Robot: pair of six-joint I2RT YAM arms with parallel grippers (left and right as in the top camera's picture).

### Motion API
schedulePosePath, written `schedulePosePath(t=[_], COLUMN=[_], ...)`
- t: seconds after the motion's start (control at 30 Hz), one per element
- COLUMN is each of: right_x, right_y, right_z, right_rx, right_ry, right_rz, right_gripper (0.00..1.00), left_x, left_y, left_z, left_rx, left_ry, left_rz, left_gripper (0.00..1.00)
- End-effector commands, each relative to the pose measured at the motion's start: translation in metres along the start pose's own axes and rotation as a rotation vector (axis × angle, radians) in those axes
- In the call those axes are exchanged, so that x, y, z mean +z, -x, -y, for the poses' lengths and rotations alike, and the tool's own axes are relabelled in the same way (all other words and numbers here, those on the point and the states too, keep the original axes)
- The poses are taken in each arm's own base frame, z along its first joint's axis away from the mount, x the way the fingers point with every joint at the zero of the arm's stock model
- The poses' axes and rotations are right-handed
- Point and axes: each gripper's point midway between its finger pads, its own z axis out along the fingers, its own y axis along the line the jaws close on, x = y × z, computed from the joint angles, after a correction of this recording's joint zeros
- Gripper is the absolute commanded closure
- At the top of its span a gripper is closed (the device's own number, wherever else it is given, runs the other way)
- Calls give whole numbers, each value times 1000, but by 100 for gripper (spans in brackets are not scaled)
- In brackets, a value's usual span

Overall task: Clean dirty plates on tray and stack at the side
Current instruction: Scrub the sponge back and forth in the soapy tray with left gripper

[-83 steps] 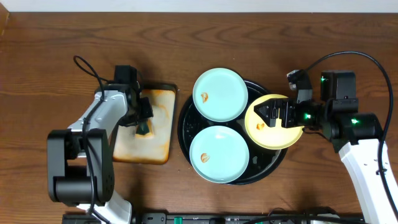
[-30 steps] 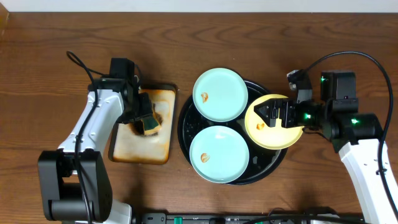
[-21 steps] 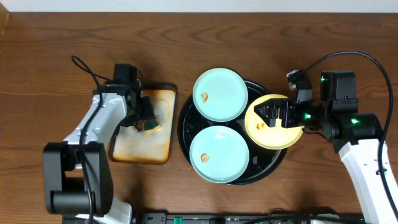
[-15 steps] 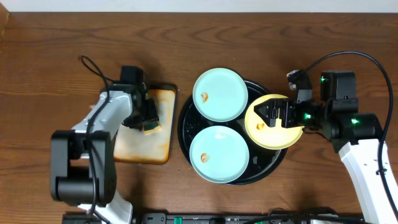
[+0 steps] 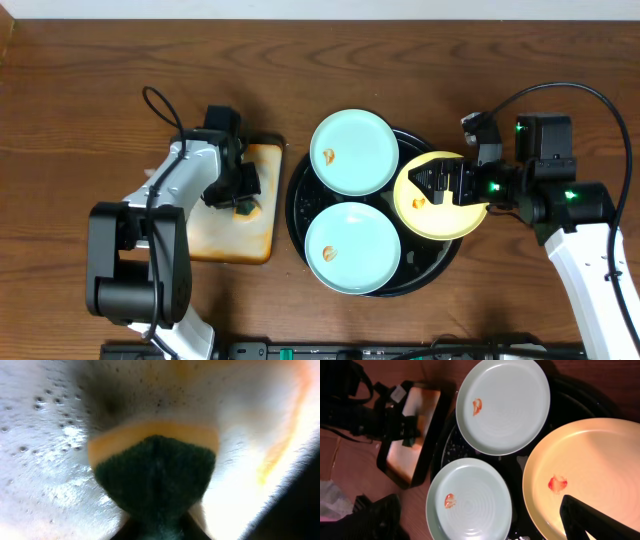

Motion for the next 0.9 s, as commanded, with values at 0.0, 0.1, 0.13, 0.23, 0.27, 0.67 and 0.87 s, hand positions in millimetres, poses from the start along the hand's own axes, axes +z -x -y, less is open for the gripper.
schedulePosePath(t=[0.0,0.1,0.13,0.23,0.27,0.67,0.87], right_x=[-3,-3,-3,-3,-3,-3,-3], right_y=[4,4,4,4,4,4,4], right_z=[0,0,0,0,0,0,0], right_rx=[11,11,11,11,11,12,12], right_ry=[2,2,2,2,2,2,2], right_rz=[11,11,11,11,11,11,11], right_gripper=[1,1,1,1,1,1,1], left_x=[-28,-32,-32,-26,-23,11,14], left_y=[15,15,15,9,7,4,6], left_z=[7,7,7,5,4,-15,-5], left_rx=[9,10,10,11,11,-16,12], left_ry=[-18,-22,-21,-15,-11,90,82], left_rz=[77,89,88,74,70,73,87], left_gripper=[60,53,53,53,53,75,92])
